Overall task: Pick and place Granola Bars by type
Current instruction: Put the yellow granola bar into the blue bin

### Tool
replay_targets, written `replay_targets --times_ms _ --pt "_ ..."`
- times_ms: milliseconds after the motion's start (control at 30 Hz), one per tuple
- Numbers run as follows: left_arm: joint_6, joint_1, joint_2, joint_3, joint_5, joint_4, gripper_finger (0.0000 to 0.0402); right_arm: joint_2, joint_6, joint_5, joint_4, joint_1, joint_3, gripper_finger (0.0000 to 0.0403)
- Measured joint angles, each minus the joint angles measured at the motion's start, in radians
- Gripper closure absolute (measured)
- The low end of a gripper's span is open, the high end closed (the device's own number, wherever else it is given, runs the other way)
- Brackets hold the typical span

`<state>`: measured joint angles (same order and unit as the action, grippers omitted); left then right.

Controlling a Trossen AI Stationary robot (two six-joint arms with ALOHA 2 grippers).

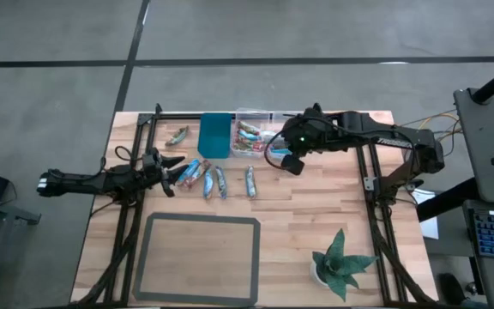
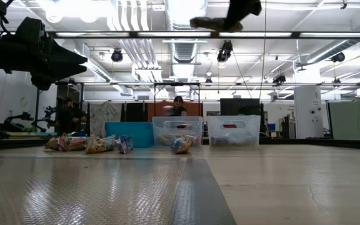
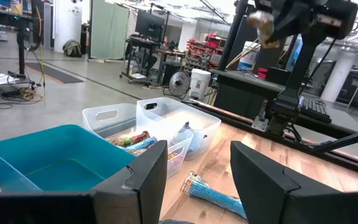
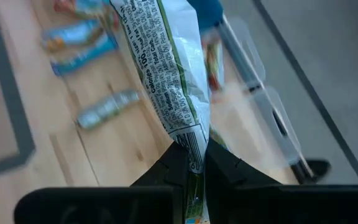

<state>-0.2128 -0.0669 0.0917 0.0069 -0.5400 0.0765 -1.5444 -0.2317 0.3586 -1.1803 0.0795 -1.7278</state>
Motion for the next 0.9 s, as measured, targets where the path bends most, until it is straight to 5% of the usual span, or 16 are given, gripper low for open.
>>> replay_targets --times_ms 633,900 --pt "-0.101 0.000 -0.001 0.009 0.017 0.039 0.0243 -0.007 0.046 -0.018 0.388 -0.008 0.006 0.0385" --pt "-0.014 0.000 0.046 0.271 0.112 -0.158 0.0243 -0.023 0.060 -0.020 0.665 -0.011 0.050 0.0385"
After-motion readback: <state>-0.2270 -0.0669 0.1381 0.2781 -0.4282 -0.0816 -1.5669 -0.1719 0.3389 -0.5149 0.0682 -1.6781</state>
